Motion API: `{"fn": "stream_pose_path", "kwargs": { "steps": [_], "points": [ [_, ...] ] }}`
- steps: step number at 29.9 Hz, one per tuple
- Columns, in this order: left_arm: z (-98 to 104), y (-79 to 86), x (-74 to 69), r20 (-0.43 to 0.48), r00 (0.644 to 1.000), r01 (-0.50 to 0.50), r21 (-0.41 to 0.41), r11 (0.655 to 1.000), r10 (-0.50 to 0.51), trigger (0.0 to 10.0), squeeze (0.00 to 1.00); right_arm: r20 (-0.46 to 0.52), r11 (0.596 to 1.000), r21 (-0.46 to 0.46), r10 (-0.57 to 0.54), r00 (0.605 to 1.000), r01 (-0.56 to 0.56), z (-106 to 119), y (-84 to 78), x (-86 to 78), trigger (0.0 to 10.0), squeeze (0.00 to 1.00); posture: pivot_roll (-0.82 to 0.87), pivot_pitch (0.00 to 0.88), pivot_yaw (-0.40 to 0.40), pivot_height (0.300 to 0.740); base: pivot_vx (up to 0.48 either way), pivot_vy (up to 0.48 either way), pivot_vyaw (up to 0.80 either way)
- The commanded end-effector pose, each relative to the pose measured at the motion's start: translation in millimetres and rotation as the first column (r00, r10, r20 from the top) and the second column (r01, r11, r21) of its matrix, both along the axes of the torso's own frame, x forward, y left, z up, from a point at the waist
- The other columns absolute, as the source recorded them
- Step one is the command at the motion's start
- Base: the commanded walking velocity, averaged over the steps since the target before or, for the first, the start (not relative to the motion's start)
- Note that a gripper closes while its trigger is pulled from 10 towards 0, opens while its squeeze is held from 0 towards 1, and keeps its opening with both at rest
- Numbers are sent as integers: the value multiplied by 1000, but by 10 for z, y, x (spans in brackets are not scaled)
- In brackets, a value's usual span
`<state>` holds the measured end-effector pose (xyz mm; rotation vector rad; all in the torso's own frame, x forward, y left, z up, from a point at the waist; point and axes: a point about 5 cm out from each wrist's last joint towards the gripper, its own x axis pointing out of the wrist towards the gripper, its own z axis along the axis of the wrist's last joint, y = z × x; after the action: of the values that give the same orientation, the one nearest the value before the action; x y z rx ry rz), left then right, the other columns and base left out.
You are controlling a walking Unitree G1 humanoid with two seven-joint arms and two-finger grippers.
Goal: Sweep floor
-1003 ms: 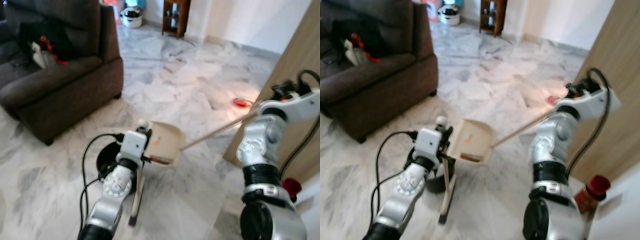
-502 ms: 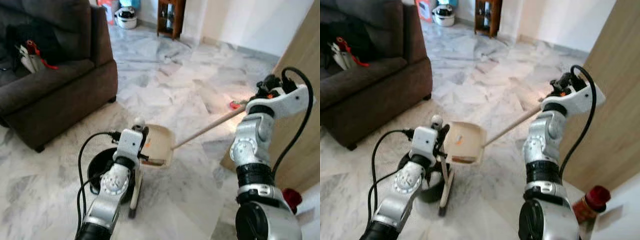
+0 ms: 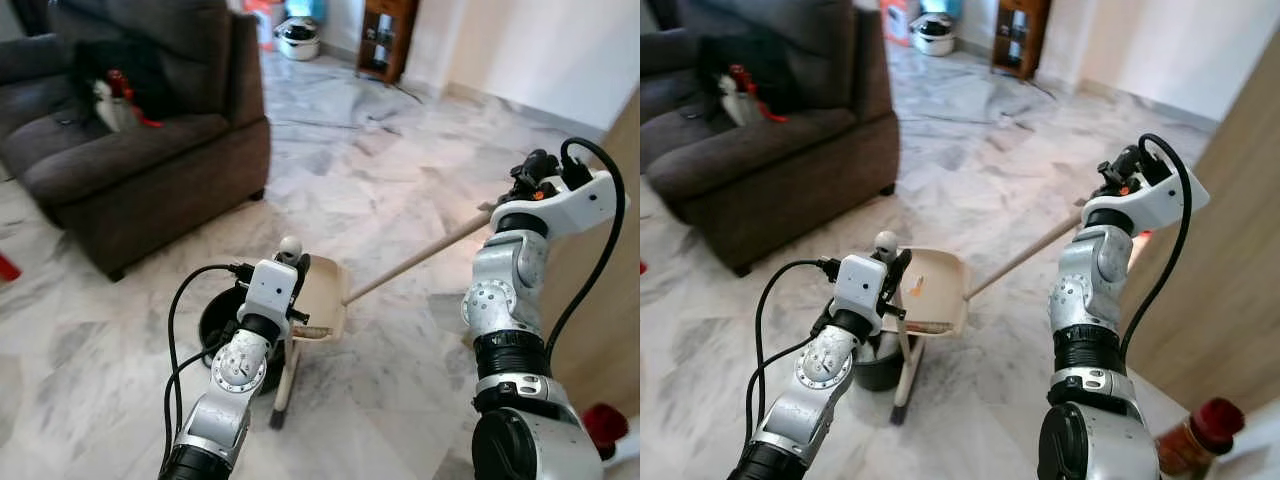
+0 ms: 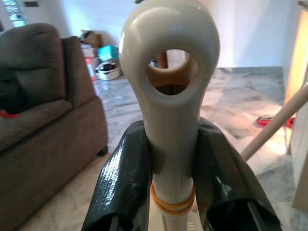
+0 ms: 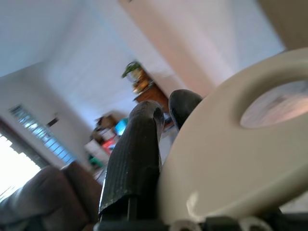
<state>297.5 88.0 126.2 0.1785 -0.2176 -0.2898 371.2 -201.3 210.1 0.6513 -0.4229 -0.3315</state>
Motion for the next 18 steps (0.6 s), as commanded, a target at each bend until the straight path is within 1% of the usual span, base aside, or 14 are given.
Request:
{"fn": "stream_pose_path", "kwargs": {
  "steps": [1, 5, 12, 18],
  "points": [
    [114, 48, 31, 62, 998, -23, 26, 999, 21, 10000, 0, 77, 1000, -16, -4, 997, 5, 194, -10, -12, 10000, 0, 85, 0, -7, 740, 0, 0, 800],
    [112, 51, 30, 62, 998, -24, 27, 999, 22, 10000, 0, 67, 999, -47, -5, 998, 8, 188, -12, -14, 10000, 0, 84, 0, -7, 740, 0, 0, 800],
    [112, 79, 40, 63, 997, -36, 30, 999, 34, 10000, 0, 46, 996, -86, 7, 999, -3, 168, -9, -4, 10000, 0, 83, 0, -7, 740, 0, 0, 0],
    [112, 79, 40, 63, 997, -36, 30, 999, 34, 10000, 0, 46, 996, -86, 7, 999, -3, 168, -9, -4, 10000, 0, 83, 0, -7, 740, 0, 0, 0]
  ]
}}
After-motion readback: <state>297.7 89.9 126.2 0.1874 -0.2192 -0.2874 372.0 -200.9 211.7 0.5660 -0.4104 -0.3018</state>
